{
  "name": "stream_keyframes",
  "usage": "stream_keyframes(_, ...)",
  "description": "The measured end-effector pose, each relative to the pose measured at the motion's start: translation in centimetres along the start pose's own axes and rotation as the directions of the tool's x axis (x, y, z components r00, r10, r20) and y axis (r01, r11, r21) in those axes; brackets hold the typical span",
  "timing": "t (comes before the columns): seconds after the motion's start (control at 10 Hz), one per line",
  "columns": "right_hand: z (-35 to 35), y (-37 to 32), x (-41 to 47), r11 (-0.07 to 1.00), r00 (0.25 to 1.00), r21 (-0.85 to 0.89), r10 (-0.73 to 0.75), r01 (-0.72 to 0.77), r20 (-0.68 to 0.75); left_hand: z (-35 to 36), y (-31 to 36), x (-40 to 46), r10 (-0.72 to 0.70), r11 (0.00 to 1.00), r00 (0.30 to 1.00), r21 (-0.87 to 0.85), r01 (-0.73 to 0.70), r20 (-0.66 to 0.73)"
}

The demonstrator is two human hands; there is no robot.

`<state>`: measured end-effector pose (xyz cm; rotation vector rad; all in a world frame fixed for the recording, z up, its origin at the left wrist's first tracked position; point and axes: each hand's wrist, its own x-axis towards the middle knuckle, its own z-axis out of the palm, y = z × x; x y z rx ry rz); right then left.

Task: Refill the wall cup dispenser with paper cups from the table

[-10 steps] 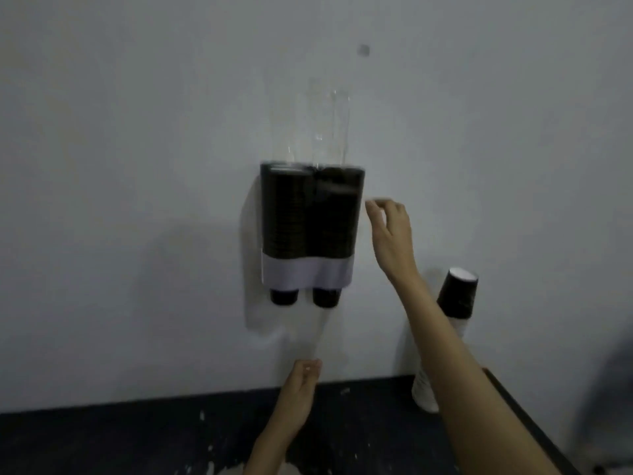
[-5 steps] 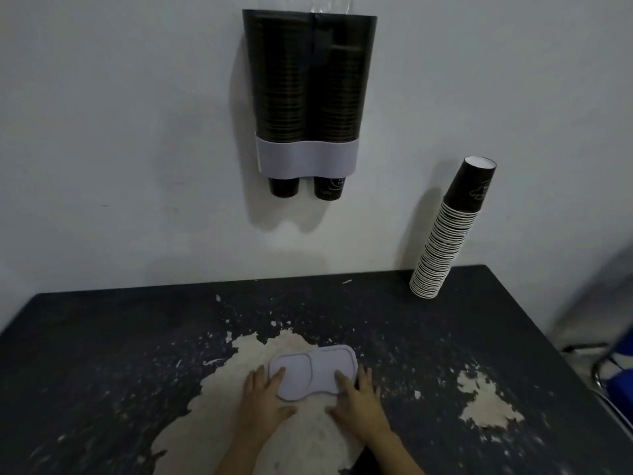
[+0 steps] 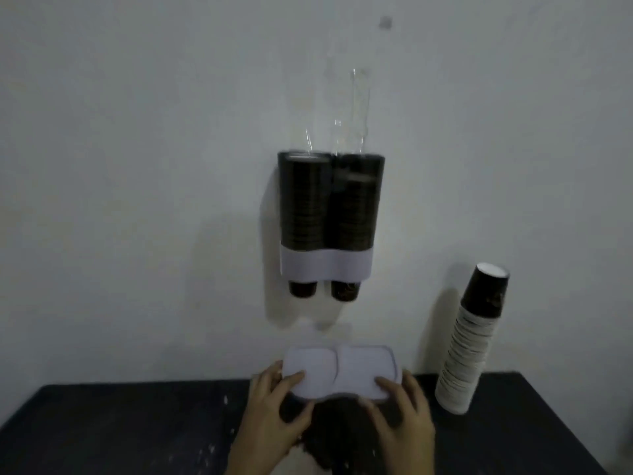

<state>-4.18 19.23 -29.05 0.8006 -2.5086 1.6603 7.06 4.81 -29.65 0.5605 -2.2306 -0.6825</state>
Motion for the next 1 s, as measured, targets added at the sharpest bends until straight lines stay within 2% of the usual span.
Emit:
stream_keyframes(0.1, -3.3, -7.2, 4.8, 0.960, 0.934, 0.003, -0.273, 0.281, -0.230, -5.2, 5.4, 6.7, 0.133, 0.991, 0.977, 0.041, -0.127, -0.168)
stream_keyframes(0.2, -6.3, -14.2, 9.5, 0.896, 0.864, 0.024, -0.421, 0.444, -0.278, -9.8, 10.3, 12.6, 0.215, 0.976, 0.931, 0.094, -0.196, -0.295)
stream_keyframes(0.3, -7.2, -18.9, 14.1, 0.876, 0.853, 0.056, -0.451, 0.480, -0.264, -12.8, 13.2, 17.4, 0.220, 0.974, 0.915, 0.124, -0.189, -0.338)
stream_keyframes(0.4, -6.3, -21.2, 18.2, 0.882, 0.865, 0.040, -0.451, 0.470, -0.220, -13.7, 13.9, 21.4, 0.169, 0.982, 0.932, 0.131, -0.133, -0.320)
stream_keyframes(0.6, -4.3, -22.1, 21.9, 0.948, 0.952, -0.125, -0.301, 0.293, -0.052, -13.2, 12.0, 26.1, 0.064, 0.971, 0.989, 0.239, -0.030, -0.135)
stream_keyframes(0.7, -4.4, -21.9, 21.9, 0.950, 0.966, -0.212, -0.249, 0.230, -0.069, -12.8, 11.8, 26.3, 0.093, 0.952, 0.994, 0.299, -0.069, -0.065)
stream_keyframes(0.8, -4.7, -22.3, 21.6, 0.956, 0.976, -0.210, -0.215, 0.205, -0.028, -12.8, 12.0, 26.4, 0.103, 0.928, 0.993, 0.365, -0.075, -0.056)
stream_keyframes(0.9, -5.3, -22.8, 21.6, 0.935, 0.977, -0.282, -0.210, 0.215, 0.048, -12.9, 12.4, 26.5, 0.133, 0.884, 0.988, 0.459, -0.086, -0.072)
stream_keyframes(1.0, -7.2, -23.3, 21.0, 0.946, 0.966, -0.195, -0.257, 0.260, 0.038, -13.1, 12.7, 26.3, 0.108, 0.864, 0.991, 0.500, -0.052, -0.083)
